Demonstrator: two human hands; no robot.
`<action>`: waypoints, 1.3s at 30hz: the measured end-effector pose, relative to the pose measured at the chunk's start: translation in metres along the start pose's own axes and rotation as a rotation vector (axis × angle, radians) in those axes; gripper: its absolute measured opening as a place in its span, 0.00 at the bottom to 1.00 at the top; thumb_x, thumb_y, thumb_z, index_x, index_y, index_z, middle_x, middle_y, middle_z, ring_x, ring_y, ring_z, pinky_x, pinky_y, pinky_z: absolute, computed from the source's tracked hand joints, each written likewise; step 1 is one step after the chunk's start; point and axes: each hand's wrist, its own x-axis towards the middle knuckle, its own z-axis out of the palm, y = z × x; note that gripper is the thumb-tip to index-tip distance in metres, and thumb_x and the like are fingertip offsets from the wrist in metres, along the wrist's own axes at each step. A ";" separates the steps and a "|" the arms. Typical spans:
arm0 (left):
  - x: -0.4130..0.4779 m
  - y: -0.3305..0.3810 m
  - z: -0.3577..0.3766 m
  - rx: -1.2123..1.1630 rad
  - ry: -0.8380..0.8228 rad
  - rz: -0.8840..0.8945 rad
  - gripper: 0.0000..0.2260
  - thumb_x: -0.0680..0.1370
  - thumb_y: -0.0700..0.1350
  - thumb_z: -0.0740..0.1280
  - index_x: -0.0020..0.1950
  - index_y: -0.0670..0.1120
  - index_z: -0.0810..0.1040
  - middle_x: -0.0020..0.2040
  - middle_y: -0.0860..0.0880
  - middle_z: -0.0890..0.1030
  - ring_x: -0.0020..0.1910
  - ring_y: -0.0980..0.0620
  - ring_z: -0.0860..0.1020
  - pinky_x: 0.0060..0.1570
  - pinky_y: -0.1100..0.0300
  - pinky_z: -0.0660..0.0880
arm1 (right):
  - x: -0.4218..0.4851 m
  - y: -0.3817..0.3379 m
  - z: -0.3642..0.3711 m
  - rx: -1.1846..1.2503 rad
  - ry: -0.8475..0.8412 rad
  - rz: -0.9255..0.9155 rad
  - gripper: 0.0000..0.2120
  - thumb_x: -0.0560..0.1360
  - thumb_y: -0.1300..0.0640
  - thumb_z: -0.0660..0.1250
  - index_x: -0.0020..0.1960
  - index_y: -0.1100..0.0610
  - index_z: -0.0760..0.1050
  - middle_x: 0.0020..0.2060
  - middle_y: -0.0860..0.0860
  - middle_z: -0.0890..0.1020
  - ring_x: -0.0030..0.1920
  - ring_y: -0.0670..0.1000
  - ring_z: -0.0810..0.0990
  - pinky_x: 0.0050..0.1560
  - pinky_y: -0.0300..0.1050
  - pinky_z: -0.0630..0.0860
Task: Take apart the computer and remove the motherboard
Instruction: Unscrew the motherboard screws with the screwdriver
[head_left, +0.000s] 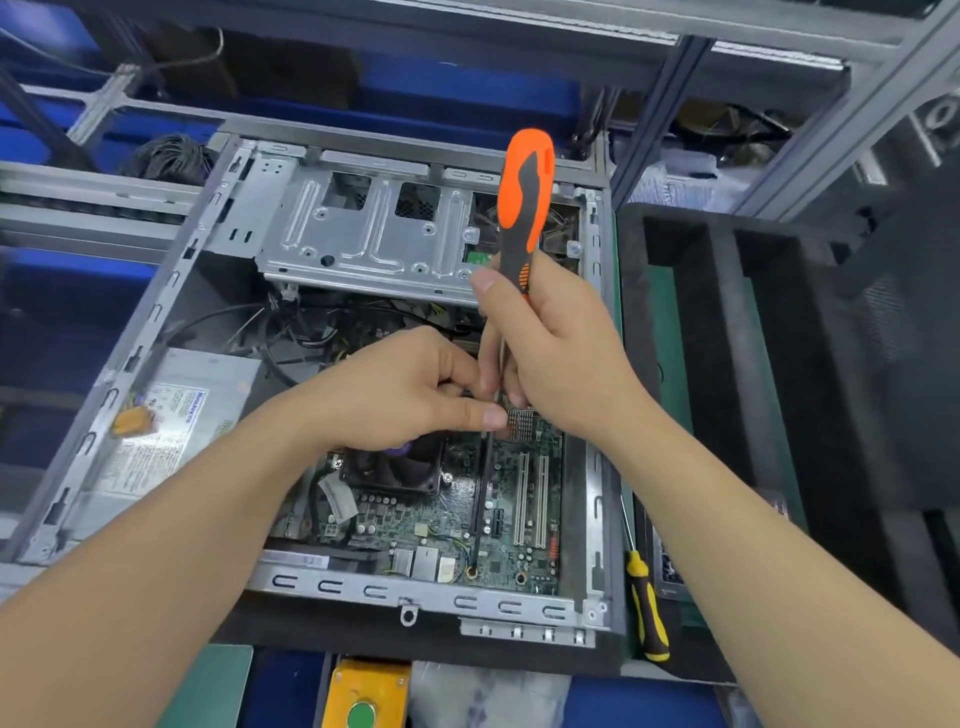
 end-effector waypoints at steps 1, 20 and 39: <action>0.000 -0.001 0.000 -0.002 -0.001 -0.001 0.16 0.77 0.51 0.75 0.37 0.40 0.81 0.23 0.55 0.62 0.24 0.54 0.60 0.28 0.60 0.59 | 0.000 0.000 0.000 -0.004 -0.005 -0.002 0.14 0.85 0.49 0.59 0.49 0.60 0.68 0.25 0.55 0.81 0.21 0.48 0.76 0.27 0.31 0.67; 0.000 -0.005 -0.001 -0.025 -0.035 0.039 0.16 0.76 0.53 0.76 0.34 0.45 0.79 0.24 0.52 0.62 0.25 0.52 0.60 0.28 0.60 0.57 | -0.002 -0.001 -0.003 0.053 -0.071 0.007 0.15 0.84 0.51 0.59 0.50 0.64 0.67 0.25 0.56 0.81 0.19 0.53 0.74 0.24 0.37 0.68; 0.000 -0.001 0.006 -0.191 -0.298 0.230 0.05 0.79 0.48 0.73 0.53 0.55 0.87 0.52 0.43 0.84 0.57 0.34 0.79 0.62 0.41 0.76 | -0.001 -0.034 -0.042 0.281 -0.797 -0.052 0.06 0.73 0.64 0.63 0.45 0.62 0.78 0.38 0.68 0.76 0.31 0.66 0.77 0.30 0.56 0.72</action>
